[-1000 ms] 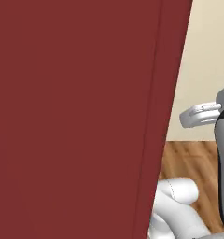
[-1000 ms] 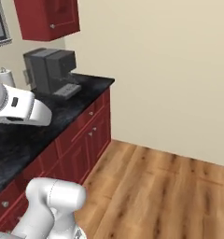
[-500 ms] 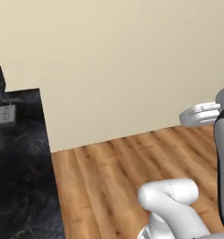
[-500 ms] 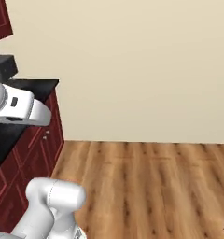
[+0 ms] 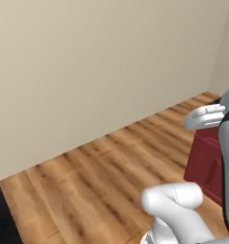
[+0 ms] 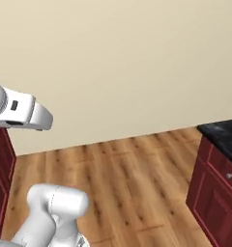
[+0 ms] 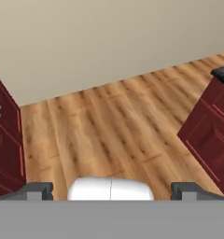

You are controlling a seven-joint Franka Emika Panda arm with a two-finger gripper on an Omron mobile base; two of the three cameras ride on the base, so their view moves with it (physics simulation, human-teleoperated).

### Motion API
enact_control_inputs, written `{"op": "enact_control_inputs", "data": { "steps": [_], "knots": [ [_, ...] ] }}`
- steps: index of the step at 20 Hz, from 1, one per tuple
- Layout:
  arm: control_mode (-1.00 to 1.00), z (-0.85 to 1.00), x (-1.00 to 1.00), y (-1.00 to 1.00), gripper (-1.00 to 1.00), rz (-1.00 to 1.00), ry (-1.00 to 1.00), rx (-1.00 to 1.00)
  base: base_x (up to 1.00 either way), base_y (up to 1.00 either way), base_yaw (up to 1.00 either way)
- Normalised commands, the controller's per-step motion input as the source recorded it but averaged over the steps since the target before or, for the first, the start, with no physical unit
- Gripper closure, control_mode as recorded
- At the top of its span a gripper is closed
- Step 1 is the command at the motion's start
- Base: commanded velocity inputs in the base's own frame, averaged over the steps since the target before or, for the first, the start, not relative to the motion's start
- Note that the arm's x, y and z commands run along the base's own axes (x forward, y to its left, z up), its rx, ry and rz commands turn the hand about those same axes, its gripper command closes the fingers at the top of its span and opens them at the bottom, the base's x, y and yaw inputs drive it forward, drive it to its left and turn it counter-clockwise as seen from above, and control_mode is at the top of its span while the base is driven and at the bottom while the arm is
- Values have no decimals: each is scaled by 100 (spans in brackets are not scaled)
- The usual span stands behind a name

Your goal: Pick up the bar soap and dish brush from the sink, and place them back in the cabinet, and close the cabinet door.

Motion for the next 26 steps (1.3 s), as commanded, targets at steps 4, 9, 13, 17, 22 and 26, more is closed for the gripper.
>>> {"op": "enact_control_inputs", "data": {
  "steps": [4, 9, 13, 17, 22, 26],
  "knots": [
    [100, 0, 0, 0, -100, 0, 0, 0, 0, -48, -47],
    [100, 0, 0, 0, -100, 0, 0, 0, 0, -53, -45],
    [100, 0, 0, 0, -100, 0, 0, 0, 3, -49, -45],
    [100, 0, 0, 0, -100, 0, 0, 0, 6, -48, -45],
    [100, 0, 0, 0, -100, 0, 0, 0, 10, -48, -45],
    [100, 0, 0, 0, -100, 0, 0, 0, 18, -49, -42]
  ]
}}
